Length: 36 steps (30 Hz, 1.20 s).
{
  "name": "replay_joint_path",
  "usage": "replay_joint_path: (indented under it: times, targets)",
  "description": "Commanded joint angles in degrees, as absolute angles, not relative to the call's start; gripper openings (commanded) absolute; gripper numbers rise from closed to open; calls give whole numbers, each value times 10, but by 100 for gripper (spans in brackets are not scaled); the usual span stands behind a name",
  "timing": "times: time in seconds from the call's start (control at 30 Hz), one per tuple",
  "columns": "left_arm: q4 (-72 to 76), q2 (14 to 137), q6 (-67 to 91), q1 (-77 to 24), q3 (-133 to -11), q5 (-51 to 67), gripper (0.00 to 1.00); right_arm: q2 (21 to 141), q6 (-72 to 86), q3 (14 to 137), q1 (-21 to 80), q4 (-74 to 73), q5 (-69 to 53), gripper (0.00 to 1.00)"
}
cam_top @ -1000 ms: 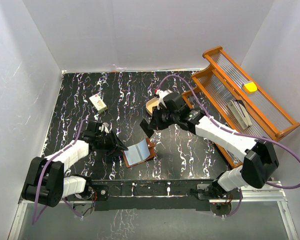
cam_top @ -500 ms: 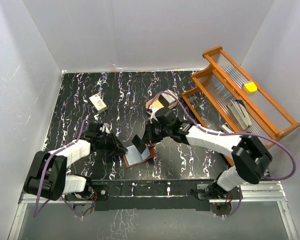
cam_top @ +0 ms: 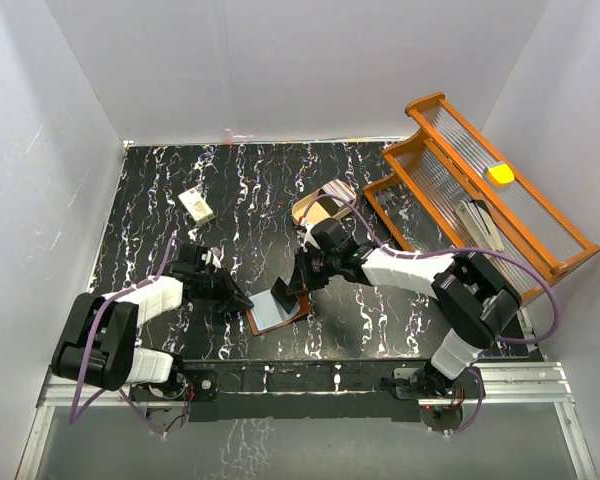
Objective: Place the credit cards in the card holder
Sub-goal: Insert the credit card into the card holder.
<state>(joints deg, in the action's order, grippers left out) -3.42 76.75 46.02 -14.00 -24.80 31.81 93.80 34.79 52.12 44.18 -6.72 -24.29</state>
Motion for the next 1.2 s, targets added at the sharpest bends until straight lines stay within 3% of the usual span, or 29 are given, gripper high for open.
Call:
replay_joint_path:
  times: [0.0,0.27,1.17]
  targets:
    - [-69,776,431,-139,-261,286,5,933,343,513,433,-25,-277,0]
    - [-65,778,440,-139,-257,273,1,965,364,504,427,2,-306,0]
    - [-81,774,441,-139,-249,251,2,956,344,459,402,20,-311,0]
